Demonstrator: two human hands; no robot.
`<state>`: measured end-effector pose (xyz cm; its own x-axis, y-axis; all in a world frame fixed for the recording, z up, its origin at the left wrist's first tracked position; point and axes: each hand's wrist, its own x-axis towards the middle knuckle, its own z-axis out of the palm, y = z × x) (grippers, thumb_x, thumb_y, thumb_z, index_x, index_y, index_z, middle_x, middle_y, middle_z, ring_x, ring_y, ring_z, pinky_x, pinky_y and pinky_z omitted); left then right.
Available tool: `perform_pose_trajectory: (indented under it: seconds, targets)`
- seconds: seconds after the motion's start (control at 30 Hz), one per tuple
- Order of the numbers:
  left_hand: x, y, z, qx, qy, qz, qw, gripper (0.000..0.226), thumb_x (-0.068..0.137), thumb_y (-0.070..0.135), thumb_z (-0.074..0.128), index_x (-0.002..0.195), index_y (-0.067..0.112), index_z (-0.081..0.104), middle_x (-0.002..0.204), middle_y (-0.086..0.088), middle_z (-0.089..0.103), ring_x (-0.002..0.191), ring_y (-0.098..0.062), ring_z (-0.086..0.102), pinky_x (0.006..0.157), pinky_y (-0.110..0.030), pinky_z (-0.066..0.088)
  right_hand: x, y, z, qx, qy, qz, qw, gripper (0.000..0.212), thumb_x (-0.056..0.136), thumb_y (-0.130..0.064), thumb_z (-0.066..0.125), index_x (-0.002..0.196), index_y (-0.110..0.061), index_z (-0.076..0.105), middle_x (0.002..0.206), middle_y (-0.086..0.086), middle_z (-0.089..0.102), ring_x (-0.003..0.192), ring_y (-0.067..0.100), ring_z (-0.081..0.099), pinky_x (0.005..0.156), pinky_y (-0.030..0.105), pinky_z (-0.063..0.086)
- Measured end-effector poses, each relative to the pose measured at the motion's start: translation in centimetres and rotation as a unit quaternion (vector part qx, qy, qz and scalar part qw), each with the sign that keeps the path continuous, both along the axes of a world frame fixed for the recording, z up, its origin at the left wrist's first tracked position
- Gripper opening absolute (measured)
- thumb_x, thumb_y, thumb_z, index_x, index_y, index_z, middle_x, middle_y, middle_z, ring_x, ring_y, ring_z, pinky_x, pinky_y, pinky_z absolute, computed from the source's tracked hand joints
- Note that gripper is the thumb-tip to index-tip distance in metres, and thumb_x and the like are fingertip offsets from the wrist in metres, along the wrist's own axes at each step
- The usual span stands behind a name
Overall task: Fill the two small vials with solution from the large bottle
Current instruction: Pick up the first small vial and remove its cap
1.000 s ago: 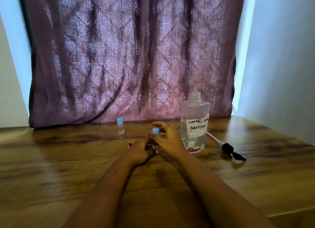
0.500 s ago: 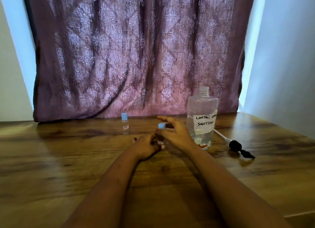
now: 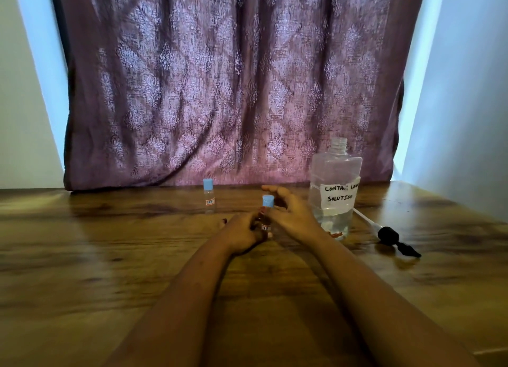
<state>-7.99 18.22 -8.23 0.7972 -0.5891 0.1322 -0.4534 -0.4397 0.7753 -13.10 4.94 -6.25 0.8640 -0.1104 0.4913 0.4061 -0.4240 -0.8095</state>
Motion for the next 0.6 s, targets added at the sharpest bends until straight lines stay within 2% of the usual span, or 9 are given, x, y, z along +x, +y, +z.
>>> perform_pose_trajectory:
  seconds: [0.07,0.17,0.27,0.33,0.4,0.47,0.53,0.6]
  targets:
    - [0.2,0.0,-0.1,0.004,-0.003,0.004,1.000,0.052,0.082,0.034,0.075,0.131,0.029,0.056,0.125,0.001,0.066,0.117,-0.020,0.060,0.107,-0.049,0.044,0.3,0.0,-0.1,-0.037,-0.023,-0.034,0.998,0.032,0.081,-0.011,0.068,0.111,-0.017,0.060,0.113,0.007,0.054,0.100,0.014,0.055,0.072,0.005,0.045]
    - [0.5,0.1,-0.3,0.004,0.000,0.003,1.000,0.049,0.086,0.022,0.073,0.132,0.025,0.055,0.126,-0.003,0.065,0.117,-0.022,0.060,0.106,-0.050,0.046,0.6,-0.3,-0.1,-0.066,-0.043,-0.054,0.995,0.025,0.081,-0.008,0.068,0.100,-0.025,0.063,0.110,0.007,0.054,0.099,0.017,0.056,0.076,0.007,0.044]
    - [0.6,0.1,-0.2,0.013,0.009,0.004,1.000,0.046,0.088,0.019,0.072,0.131,0.023,0.055,0.121,-0.002,0.064,0.115,-0.021,0.059,0.106,-0.046,0.046,0.6,-0.3,0.0,-0.065,-0.027,-0.018,0.997,0.029,0.088,-0.001,0.055,0.105,-0.023,0.062,0.115,0.007,0.055,0.102,0.014,0.055,0.074,0.004,0.044]
    - [0.7,0.1,-0.2,0.009,0.018,0.001,1.000,0.044,0.089,0.016,0.070,0.130,0.021,0.056,0.116,0.000,0.063,0.113,-0.020,0.059,0.105,-0.042,0.047,0.5,-0.4,0.1,-0.024,-0.008,0.010,1.000,0.032,0.090,0.002,0.049,0.113,-0.018,0.059,0.116,0.007,0.056,0.101,0.013,0.055,0.073,0.006,0.046]
    - [0.5,0.1,-0.1,0.013,0.015,0.003,1.000,0.044,0.088,0.019,0.071,0.130,0.021,0.056,0.118,0.001,0.063,0.115,-0.020,0.058,0.105,-0.042,0.046,0.4,-0.3,0.1,0.001,0.002,0.018,1.000,0.034,0.091,-0.003,0.051,0.122,-0.016,0.053,0.115,0.006,0.056,0.099,0.013,0.056,0.073,0.008,0.048]
    - [0.3,0.1,-0.1,0.015,0.012,0.007,1.000,0.050,0.080,0.034,0.075,0.127,0.031,0.058,0.121,0.005,0.063,0.117,-0.019,0.058,0.107,-0.045,0.044,0.5,-0.2,0.1,-0.041,-0.014,-0.013,0.999,0.037,0.087,-0.011,0.061,0.122,-0.016,0.053,0.117,0.007,0.051,0.102,0.014,0.054,0.074,0.005,0.046]
    - [1.3,0.0,-0.9,0.010,0.009,0.015,1.000,0.049,0.063,0.057,0.073,0.109,0.057,0.057,0.122,0.009,0.066,0.117,-0.018,0.060,0.109,-0.053,0.040,0.7,-0.2,-0.1,-0.094,-0.043,-0.048,0.993,0.031,0.082,-0.014,0.067,0.112,-0.015,0.059,0.115,0.008,0.050,0.101,0.015,0.054,0.074,0.003,0.044]
    - [2.4,-0.1,-1.7,0.009,0.009,0.011,1.000,0.039,0.061,0.060,0.073,0.095,0.064,0.057,0.119,0.009,0.068,0.116,-0.019,0.061,0.109,-0.055,0.039,0.8,-0.2,-0.1,-0.093,-0.055,-0.050,0.993,0.024,0.082,-0.009,0.067,0.104,-0.016,0.062,0.113,0.009,0.055,0.100,0.016,0.056,0.078,0.010,0.048]
